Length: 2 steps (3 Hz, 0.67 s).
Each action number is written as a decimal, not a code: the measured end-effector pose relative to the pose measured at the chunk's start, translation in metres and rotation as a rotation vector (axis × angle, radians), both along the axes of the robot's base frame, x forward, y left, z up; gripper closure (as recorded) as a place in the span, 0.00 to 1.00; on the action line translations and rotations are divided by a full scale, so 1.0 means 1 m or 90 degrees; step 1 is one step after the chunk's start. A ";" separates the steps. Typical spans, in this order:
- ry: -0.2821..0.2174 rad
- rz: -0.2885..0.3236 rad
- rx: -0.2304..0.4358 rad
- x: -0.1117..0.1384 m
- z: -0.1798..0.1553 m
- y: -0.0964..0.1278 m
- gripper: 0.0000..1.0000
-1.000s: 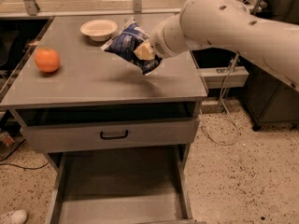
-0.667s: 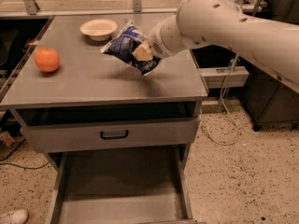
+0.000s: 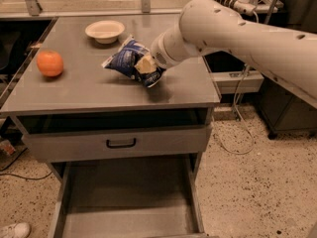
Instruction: Pick blue chip bag from middle drawer and place on counter
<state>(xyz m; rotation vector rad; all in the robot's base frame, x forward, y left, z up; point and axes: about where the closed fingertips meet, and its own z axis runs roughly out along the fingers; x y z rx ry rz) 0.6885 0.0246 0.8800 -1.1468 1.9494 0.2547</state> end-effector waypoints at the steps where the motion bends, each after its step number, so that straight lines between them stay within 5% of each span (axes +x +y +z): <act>1: 0.002 0.001 0.000 0.000 -0.001 0.001 0.83; 2: 0.002 0.001 0.000 0.000 -0.001 0.001 0.59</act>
Offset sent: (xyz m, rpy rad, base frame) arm -0.0002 0.0006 -0.0011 -0.0004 0.0025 0.0022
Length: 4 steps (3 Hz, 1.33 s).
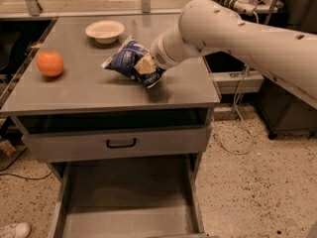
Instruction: Pick blue chip bag from middle drawer and place on counter
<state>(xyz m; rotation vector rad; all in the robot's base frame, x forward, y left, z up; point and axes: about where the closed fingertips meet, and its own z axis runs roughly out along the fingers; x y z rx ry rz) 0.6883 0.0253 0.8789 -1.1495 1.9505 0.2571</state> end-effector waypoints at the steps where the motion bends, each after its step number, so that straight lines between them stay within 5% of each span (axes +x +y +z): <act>1: 0.000 0.000 0.000 0.000 0.000 0.000 0.36; 3: 0.000 0.000 0.000 0.000 0.000 0.000 0.00; 4: 0.000 0.000 0.000 0.000 0.000 0.000 0.00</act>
Offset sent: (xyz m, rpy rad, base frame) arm 0.0000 0.0000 0.0000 0.0000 0.0000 0.0000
